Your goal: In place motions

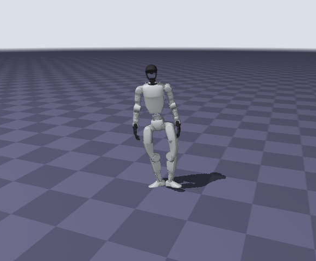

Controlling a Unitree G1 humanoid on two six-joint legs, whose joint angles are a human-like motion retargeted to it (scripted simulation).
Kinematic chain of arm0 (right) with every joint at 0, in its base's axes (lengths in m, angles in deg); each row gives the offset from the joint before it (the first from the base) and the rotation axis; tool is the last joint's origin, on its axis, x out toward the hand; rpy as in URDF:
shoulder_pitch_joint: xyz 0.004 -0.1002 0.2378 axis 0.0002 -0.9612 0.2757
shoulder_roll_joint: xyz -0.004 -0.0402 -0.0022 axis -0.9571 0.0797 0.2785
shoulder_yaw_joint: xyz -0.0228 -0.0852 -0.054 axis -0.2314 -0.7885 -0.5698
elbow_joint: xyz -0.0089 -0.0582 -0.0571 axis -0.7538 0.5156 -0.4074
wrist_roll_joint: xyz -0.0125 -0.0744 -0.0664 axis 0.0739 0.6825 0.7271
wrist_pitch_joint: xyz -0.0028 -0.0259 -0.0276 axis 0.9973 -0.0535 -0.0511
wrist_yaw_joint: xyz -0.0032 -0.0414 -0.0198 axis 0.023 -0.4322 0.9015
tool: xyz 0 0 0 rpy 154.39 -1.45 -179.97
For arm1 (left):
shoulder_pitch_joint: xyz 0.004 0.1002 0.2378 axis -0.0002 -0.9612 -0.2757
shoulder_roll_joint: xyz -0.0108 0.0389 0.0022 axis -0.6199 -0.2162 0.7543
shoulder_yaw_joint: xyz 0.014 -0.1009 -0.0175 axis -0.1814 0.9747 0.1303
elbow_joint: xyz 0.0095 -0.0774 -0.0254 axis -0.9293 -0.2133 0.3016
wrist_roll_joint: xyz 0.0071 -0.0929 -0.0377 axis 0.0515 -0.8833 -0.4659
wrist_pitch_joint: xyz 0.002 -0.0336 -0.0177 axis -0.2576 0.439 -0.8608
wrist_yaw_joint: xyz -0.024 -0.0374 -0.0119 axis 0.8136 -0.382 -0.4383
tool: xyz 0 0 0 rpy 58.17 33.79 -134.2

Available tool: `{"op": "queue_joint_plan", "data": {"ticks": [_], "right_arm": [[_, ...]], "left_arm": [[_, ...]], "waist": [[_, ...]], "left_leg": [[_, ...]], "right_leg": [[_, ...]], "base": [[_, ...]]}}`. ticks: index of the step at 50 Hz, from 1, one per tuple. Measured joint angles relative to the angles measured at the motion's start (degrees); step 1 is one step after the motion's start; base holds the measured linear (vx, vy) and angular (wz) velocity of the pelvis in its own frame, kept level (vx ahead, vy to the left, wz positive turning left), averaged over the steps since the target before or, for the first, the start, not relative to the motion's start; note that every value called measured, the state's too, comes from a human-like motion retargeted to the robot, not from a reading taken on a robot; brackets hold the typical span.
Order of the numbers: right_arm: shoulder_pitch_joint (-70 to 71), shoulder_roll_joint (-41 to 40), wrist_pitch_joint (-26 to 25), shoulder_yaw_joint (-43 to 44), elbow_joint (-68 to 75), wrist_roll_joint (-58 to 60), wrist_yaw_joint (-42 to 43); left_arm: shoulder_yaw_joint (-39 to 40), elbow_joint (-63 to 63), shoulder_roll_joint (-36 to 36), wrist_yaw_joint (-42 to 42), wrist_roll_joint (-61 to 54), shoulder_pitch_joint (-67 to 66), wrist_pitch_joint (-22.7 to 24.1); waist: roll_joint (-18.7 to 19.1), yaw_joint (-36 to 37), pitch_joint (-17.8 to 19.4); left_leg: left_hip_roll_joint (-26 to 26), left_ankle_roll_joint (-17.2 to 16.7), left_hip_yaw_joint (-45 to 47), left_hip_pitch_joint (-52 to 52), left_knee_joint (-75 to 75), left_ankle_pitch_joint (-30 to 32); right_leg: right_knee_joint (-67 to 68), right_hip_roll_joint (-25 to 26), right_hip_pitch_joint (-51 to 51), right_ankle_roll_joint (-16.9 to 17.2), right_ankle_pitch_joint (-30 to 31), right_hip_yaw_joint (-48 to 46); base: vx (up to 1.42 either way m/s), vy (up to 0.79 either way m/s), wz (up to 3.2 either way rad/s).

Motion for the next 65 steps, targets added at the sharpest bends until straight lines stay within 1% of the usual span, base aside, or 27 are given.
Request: {"op": "queue_joint_plan", "data": {"ticks": [3, 5, 7, 8, 10, 18, 23, 27, 30, 32, 33, 34, 35, 37, 40, 45, 47, 48, 50, 51, 52, 53, 54, 55, 57, 62, 65], "right_arm": [[0.35, -0.04, 0.06, 0.67, -0.92, 0.51, 0.39], [0.97, 0.02, 0.06, 1.50, -1.76, 0.88, 0.74], [1.70, 0.22, -0.01, 2.10, -2.68, 0.89, 1.33], [1.99, 0.27, 0.11, 2.04, -3.09, 0.51, 1.70], [2.88, 0.35, 0.45, 1.37, -3.59, -0.85, 2.24], [5.96, -0.91, 1.01, -0.04, -5.69, -2.52, 0.46], [5.44, -1.77, 1.11, -0.90, -8.00, -0.38, -0.71], [4.44, -1.40, 0.39, -2.33, -8.52, 3.36, -2.50], [2.87, -0.69, -0.03, -2.47, -8.01, 5.90, -2.20], [1.89, -0.07, -0.24, -2.00, -7.01, 6.23, -1.44], [1.56, 0.21, -0.41, -1.76, -6.26, 6.07, -1.12], [1.22, 0.31, -0.68, -1.41, -5.31, 5.71, -0.77], [0.88, 0.33, -1.00, -0.99, -4.28, 5.25, -0.39], [0.87, -0.05, -1.96, 0.22, -2.11, 3.68, 0.37], [0.94, -0.74, -2.64, 1.81, 0.08, 0.45, 0.53], [0.54, -1.74, -2.39, 1.12, -0.05, -1.28, -0.06], [0.26, -2.11, -2.23, 0.37, -0.45, -0.68, 0.15], [0.02, -2.30, -2.17, 0.06, -0.70, -0.35, 0.13], [-0.68, -2.66, -2.04, -0.34, -1.32, 0.18, -0.05], [-1.14, -2.86, -1.91, -0.71, -1.63, 0.50, -0.23], [-1.49, -3.07, -1.86, -0.83, -1.99, 0.92, -0.51], [-1.61, -3.29, -1.94, -0.47, -2.43, 1.52, -1.00], [-1.85, -3.44, -1.91, 0.07, -2.87, 2.21, -1.25], [-2.16, -3.54, -1.82, 0.68, -3.30, 2.93, -1.39], [-2.90, -3.87, -1.58, 1.56, -4.49, 3.97, -0.21], [-1.42, -3.09, -1.80, -0.10, -8.13, 5.09, 2.91], [-0.44, -2.91, -1.55, 0.19, -9.45, 3.13, 3.13]], "left_arm": [[1.65, 1.21, -0.15, -0.99, -1.24, -0.57, -0.38], [3.21, 2.97, -0.04, -1.45, -2.57, -0.91, -0.69], [5.06, 6.03, 0.24, -2.25, -4.40, -0.85, -0.85], [6.01, 7.51, 0.41, -2.78, -5.29, -0.98, -1.00], [8.00, 9.89, 0.83, -3.66, -6.73, -1.35, -1.30], [11.59, 11.04, 2.69, -3.62, -6.07, -5.54, -1.28], [13.04, 11.60, 3.90, -3.28, -5.89, -6.66, -1.76], [13.64, 10.83, 4.82, -2.64, -6.35, -6.91, -1.68], [11.95, 10.92, 4.83, -2.17, -6.05, -5.72, -2.11], [10.11, 10.58, 4.77, -2.19, -5.74, -4.09, -2.19], [9.14, 10.11, 4.68, -2.02, -5.61, -3.21, -2.15], [8.02, 9.47, 4.51, -1.73, -5.36, -2.35, -2.11], [6.82, 8.75, 4.31, -1.38, -5.05, -1.52, -2.07], [4.41, 6.97, 3.57, -0.71, -4.40, 0.75, -2.01], [1.02, 3.81, 2.47, -0.66, -4.00, 4.31, -1.27], [-3.00, -1.84, 1.01, 0.85, -3.33, 8.89, -0.02], [-4.49, -3.48, 0.57, 1.46, -2.95, 9.94, 0.36], [-5.35, -4.06, 0.40, 1.67, -2.77, 10.29, 0.48], [-7.24, -4.52, 0.27, 1.94, -2.31, 10.76, 0.67], [-7.94, -4.16, 0.29, 2.02, -2.05, 10.75, 0.67], [-8.67, -3.55, 0.36, 2.12, -1.71, 10.92, 0.64], [-9.45, -2.44, 0.49, 2.23, -1.24, 11.43, 0.54], [-10.25, -1.28, 0.97, 2.02, -0.77, 11.39, 0.24], [-11.05, -0.11, 1.63, 1.65, -0.30, 11.07, -0.16], [-12.11, 3.48, 2.70, 0.35, -0.44, 9.96, -0.70], [-9.77, 11.16, 3.16, 1.91, 0.61, 6.86, -2.33], [-8.53, 14.39, 2.93, -1.20, 3.22, 5.28, -3.62]], "waist": [[-0.65, 3.48, -0.57], [-0.50, 4.85, -0.98], [-0.42, 5.64, -1.27], [-0.47, 6.11, -1.44], [-0.60, 7.77, -1.59], [-1.63, 14.55, -1.73], [-1.40, 16.27, -2.34], [0.45, 15.33, -3.72], [4.49, 12.15, -6.09], [8.25, 8.82, -7.24], [9.53, 7.17, -7.45], [10.07, 5.46, -7.38], [10.25, 3.71, -7.17], [10.22, 2.12, -6.04], [10.77, -1.73, -3.49], [9.49, -7.28, -0.42], [7.98, -8.93, 0.75], [7.12, -9.46, 1.43], [4.89, -9.69, 3.22], [4.35, -8.24, 3.52], [3.92, -6.92, 3.70], [3.69, -5.84, 3.65], [3.55, -4.10, 3.54], [3.45, -2.02, 3.39], [3.27, 0.74, 2.57], [4.45, -2.86, 0.93], [4.82, -3.61, 0.05]], "left_leg": [[-0.09, -2.99, 6.83, 3.29, -1.80, 2.65], [-0.27, -3.74, 12.05, 4.86, -3.98, 6.14], [-0.81, -1.85, 5.55, 2.39, -5.71, 9.26], [-1.24, -1.42, 1.94, 1.00, -5.79, 8.52], [-1.93, -0.97, 2.49, 0.49, -6.65, 8.18], [-4.44, -2.79, -2.95, -1.50, -8.61, 5.51], [-5.53, -3.61, -6.15, -1.91, -9.26, 3.64], [-4.80, -4.92, -9.70, -2.55, -8.38, 1.80], [-1.58, -5.82, -14.44, -4.26, -6.25, 0.39], [1.11, -6.09, -18.95, -5.76, -4.67, -0.45], [1.66, -5.97, -20.80, -6.42, -4.19, -0.71], [1.23, -5.66, -22.66, -6.91, -4.16, -0.73], [0.31, -5.24, -24.53, -7.30, -4.36, -0.63], [-0.78, -4.32, -26.08, -7.67, -4.68, -0.19], [-1.60, -2.83, -29.60, -7.91, -4.92, 0.74], [-4.63, -0.70, -36.00, -8.47, -5.26, 1.98], [-6.77, -0.32, -38.54, -7.77, -5.30, 2.33], [-7.98, -0.22, -39.83, -7.10, -5.27, 2.41], [-10.95, -0.21, -42.51, -5.12, -4.98, 2.55], [-11.26, -0.60, -42.74, -4.53, -4.72, 2.70], [-11.62, -0.90, -43.24, -4.19, -4.41, 2.88], [-12.07, -1.03, -44.28, -4.34, -4.02, 3.15], [-12.32, -1.18, -44.54, -4.20, -3.87, 3.43], [-12.45, -1.35, -44.42, -3.90, -3.84, 3.71], [-12.34, -1.92, -45.57, -3.49, -3.60, 4.16], [-11.68, -2.68, -49.41, -3.73, -2.91, 5.41], [-10.92, -4.07, -49.31, -3.82, -2.56, 5.56]], "right_leg": [[0.06, 0.63, 1.22, 1.12, -0.75, -5.11], [-0.09, 1.56, 2.30, 2.07, -1.17, -8.42], [-0.54, 2.17, 3.29, 2.77, -1.30, -10.72], [-0.64, 2.32, 3.51, 2.92, -1.33, -11.26], [-0.79, 2.54, 3.52, 3.06, -1.21, -11.77], [-1.21, 2.77, 3.63, 4.62, -0.07, -13.64], [-0.90, 2.80, 5.12, 5.96, 1.53, -16.01], [3.28, 1.36, 6.30, 5.63, 4.30, -14.66], [11.32, -0.69, 6.56, 2.57, 9.22, -12.42], [21.58, -3.58, 4.17, -2.68, 9.99, -6.66], [27.96, -5.88, 1.39, -4.84, 9.23, -0.93], [31.92, -6.20, -1.92, -4.63, 7.81, 6.65], [34.68, -5.52, -5.51, -3.23, 6.06, 15.14], [35.75, 0.32, -11.01, -2.11, 3.93, 28.99], [31.56, 8.15, -13.76, -1.07, 2.05, 40.09], [18.10, 12.79, -17.00, -1.18, -2.54, 51.83], [13.27, 14.55, -18.21, -0.36, -3.71, 60.84], [10.92, 15.14, -18.41, 0.27, -3.56, 65.79], [6.10, 14.62, -17.39, 1.18, 6.66, 73.34], [5.43, 13.93, -16.43, 1.18, 5.05, 72.51], [5.11, 12.46, -15.50, 0.99, 3.46, 67.76], [5.45, 9.45, -14.63, 0.43, 1.89, 55.15], [5.38, 8.65, -13.93, 0.41, 1.32, 52.68], [5.12, 8.96, -13.32, 0.66, 1.24, 55.28], [4.81, 8.65, -12.47, 0.97, 1.01, 55.02], [0.62, 8.35, -8.89, 1.85, 1.61, 49.56], [-1.47, 8.39, -7.37, 2.39, 2.17, 46.71]], "base": [[0.11, 0.37, 1.64], [0.06, 0.39, 1.50], [0.05, 0.32, 1.28], [0.06, 0.27, 0.91], [0.05, 0.33, 0.52], [0.08, 0.21, 0.30], [0.16, 0.17, 0.44], [0.20, 0.21, 0.62], [0.21, 0.23, 1.46], [0.18, 0.19, 2.11], [0.17, 0.15, 2.24], [0.14, 0.11, 2.31], [0.10, 0.06, 2.12], [0.02, -0.01, 1.90], [-0.01, -0.09, 2.16], [0.03, -0.15, 2.04], [0.12, -0.19, 1.93], [0.13, -0.18, 1.86], [0.16, -0.19, 1.53], [0.17, -0.19, 0.91], [0.14, -0.19, 0.75], [0.12, -0.19, 0.88], [0.12, -0.18, 0.84], [0.17, -0.16, 0.66], [0.19, -0.14, 0.79], [0.08, -0.09, 1.09], [0.04, -0.08, 0.76]]}}
